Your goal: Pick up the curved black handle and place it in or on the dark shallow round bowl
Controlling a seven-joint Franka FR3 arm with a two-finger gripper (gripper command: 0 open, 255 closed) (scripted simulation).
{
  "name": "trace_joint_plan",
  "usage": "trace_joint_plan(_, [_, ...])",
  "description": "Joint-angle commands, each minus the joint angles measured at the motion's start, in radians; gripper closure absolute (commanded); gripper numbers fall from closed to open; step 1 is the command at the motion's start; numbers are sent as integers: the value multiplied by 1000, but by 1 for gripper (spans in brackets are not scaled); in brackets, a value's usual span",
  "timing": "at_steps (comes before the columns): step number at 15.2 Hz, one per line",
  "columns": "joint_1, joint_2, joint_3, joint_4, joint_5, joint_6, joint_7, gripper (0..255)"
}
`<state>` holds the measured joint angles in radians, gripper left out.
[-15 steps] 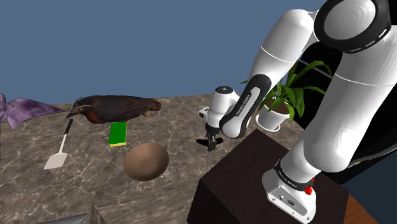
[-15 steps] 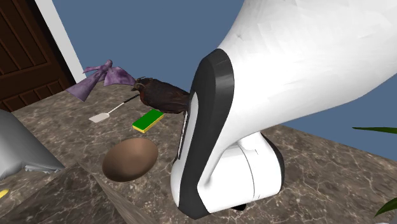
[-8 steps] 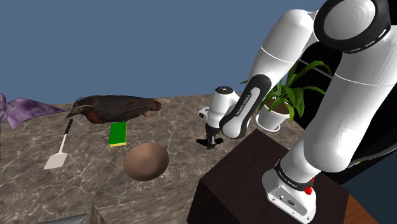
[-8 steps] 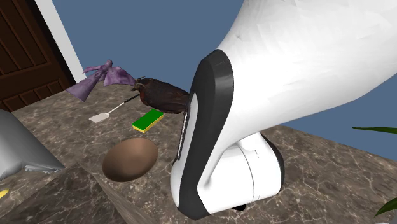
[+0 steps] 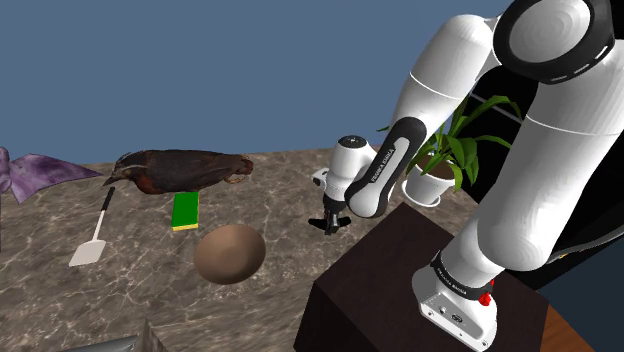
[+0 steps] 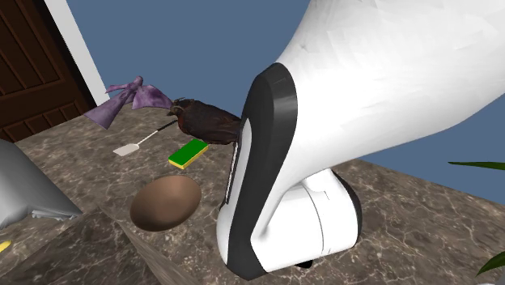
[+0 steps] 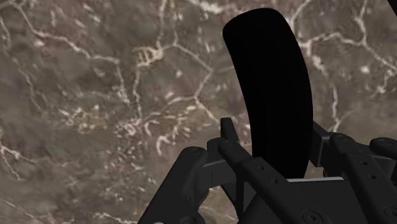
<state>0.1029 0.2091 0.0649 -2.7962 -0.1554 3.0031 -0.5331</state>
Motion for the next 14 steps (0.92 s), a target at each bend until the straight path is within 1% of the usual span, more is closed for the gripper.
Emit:
trace_joint_plan(1, [-11, -18, 10, -3, 11, -15, -9, 255])
trace_joint_plan(4, [-34, -80, 43, -15, 49, -66, -37, 255])
trace_joint_plan(7, [-45, -142, 65, -24, 91, -118, -68, 255])
trace_joint_plan(14, [-39, -282, 77, -34, 162, -247, -119, 255])
